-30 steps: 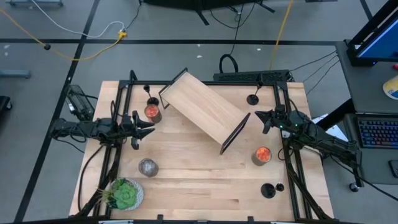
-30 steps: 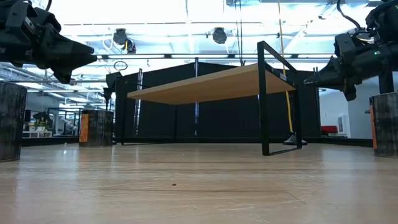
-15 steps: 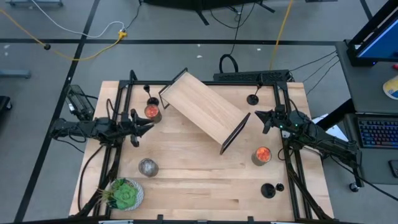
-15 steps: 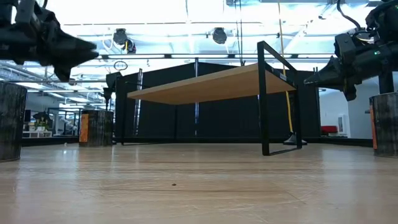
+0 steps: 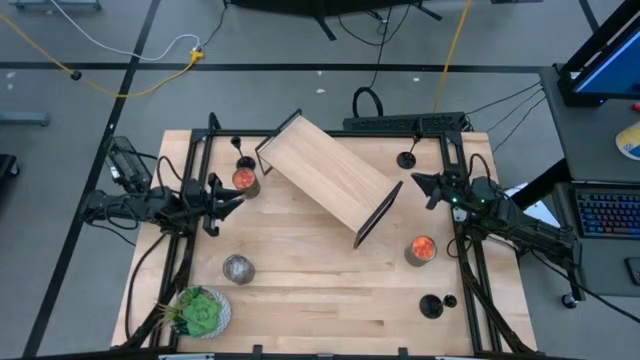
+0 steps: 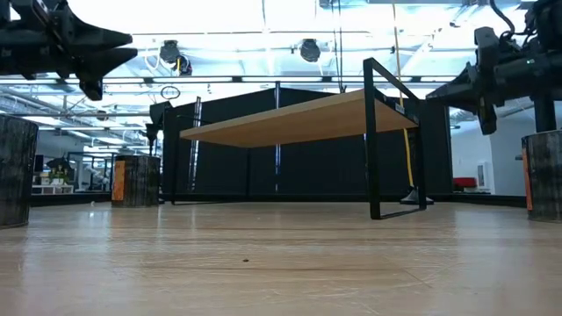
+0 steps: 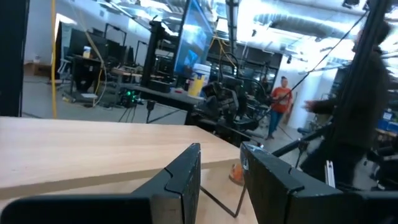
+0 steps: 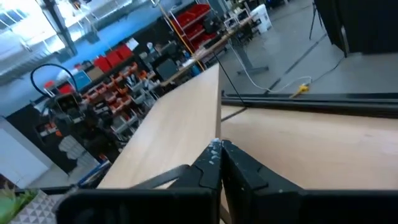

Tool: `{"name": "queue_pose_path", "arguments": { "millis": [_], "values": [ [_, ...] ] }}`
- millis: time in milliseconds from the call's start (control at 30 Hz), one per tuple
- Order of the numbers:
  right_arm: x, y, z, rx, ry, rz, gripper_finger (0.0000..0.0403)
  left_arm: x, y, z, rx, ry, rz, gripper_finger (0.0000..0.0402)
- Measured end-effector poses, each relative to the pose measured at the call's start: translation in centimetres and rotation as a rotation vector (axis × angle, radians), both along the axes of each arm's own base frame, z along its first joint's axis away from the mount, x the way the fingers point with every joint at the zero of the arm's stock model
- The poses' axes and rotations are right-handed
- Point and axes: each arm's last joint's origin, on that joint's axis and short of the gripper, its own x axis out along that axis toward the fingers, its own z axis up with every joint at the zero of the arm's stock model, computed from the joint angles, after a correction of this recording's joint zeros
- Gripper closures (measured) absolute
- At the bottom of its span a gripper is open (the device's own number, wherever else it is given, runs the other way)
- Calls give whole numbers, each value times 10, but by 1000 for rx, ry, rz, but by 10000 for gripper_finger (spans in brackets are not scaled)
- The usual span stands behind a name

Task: Pick & Place candle stick holders
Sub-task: Put the top right black candle holder on the shelf

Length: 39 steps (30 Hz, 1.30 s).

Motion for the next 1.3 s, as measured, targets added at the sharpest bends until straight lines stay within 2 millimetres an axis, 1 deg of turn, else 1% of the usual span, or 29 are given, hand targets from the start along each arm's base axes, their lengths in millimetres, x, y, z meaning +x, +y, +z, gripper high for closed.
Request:
{"name": "queue_pose_path", "arguments": {
  "millis": [267,400,533,800,933,1100,1300],
  "values": [
    [0,-1,11,23,-140,-27,399,0,1,0,-8,0,17,282],
    [-1,-2,10,7,-125,-74,399,0,2,0,-30,-2,49,282],
    [-1,-2,11,-12,-121,-76,399,0,2,0,-23,-1,53,282],
    [-1,-2,15,-103,-116,-87,399,0,2,0,-28,1,83,282],
    [-2,-3,18,-145,-117,-146,399,-1,3,0,-31,1,99,282],
    [-1,-5,30,-289,-122,-215,399,-1,3,0,-32,1,101,282],
    [7,-9,61,-419,16,-252,399,-1,3,0,-32,1,101,282]
  ]
}}
